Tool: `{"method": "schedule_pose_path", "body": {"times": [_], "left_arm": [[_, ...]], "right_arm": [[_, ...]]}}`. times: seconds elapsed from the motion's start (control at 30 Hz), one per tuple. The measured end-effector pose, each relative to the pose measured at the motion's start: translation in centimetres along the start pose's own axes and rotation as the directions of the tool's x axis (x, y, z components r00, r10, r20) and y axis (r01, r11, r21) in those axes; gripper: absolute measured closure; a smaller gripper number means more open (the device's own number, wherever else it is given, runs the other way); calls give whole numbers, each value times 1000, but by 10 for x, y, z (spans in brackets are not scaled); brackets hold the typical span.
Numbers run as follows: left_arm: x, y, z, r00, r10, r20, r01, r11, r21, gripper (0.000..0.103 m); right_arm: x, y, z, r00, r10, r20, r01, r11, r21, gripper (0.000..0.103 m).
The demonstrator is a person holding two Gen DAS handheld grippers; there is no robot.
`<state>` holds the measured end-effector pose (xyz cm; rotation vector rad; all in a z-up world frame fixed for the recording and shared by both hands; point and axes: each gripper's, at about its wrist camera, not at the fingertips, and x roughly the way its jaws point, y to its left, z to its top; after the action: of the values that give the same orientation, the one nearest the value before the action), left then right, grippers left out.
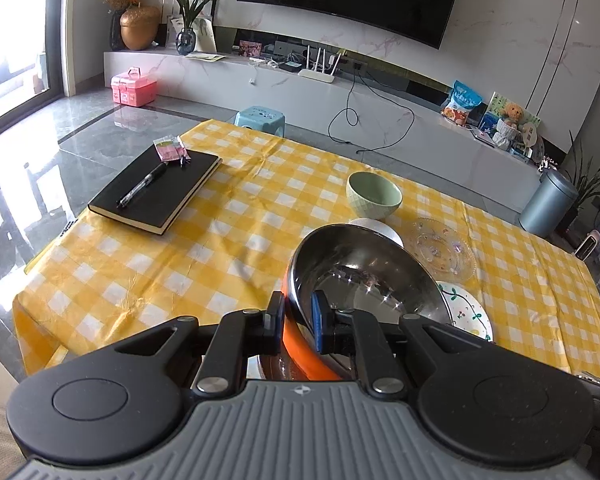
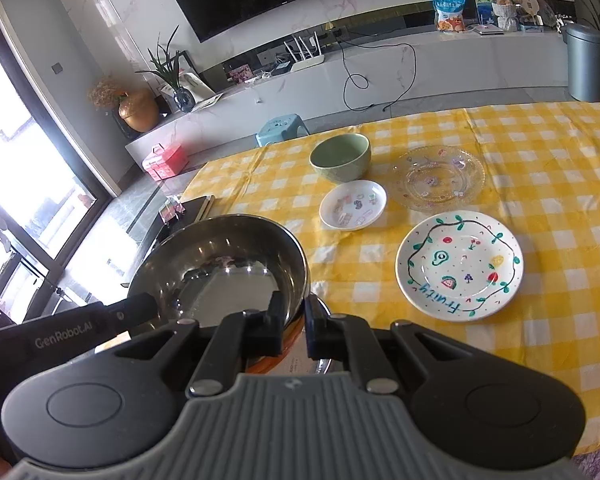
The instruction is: Organize plates and bowls
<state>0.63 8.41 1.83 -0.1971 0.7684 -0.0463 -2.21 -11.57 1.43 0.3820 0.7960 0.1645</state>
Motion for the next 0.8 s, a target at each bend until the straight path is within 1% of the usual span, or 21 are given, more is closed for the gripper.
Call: {"method": "schedule_pose_path", "body": {"times": [0.23,0.43,0.63,0.8], "left_arm": [[16,9,-14,999,0,-52,-2,999,-33,88],[22,12,-20,997,1,-73,-4,999,-48,88],[30,15,-25,996,-11,-92,5,998,-66,88],[38,18,-27,994,-15,-105,8,997,-71,88]], "right_arm": [[8,0,-7,1000,-26,-13,25,1000,-13,96],[15,1,-11,999,-40,-20,40,999,-22,97],[18,6,-13,998,-67,-3,67,996,-58,97],[27,9,-15,996,-89,-14,88,994,-65,98]]}}
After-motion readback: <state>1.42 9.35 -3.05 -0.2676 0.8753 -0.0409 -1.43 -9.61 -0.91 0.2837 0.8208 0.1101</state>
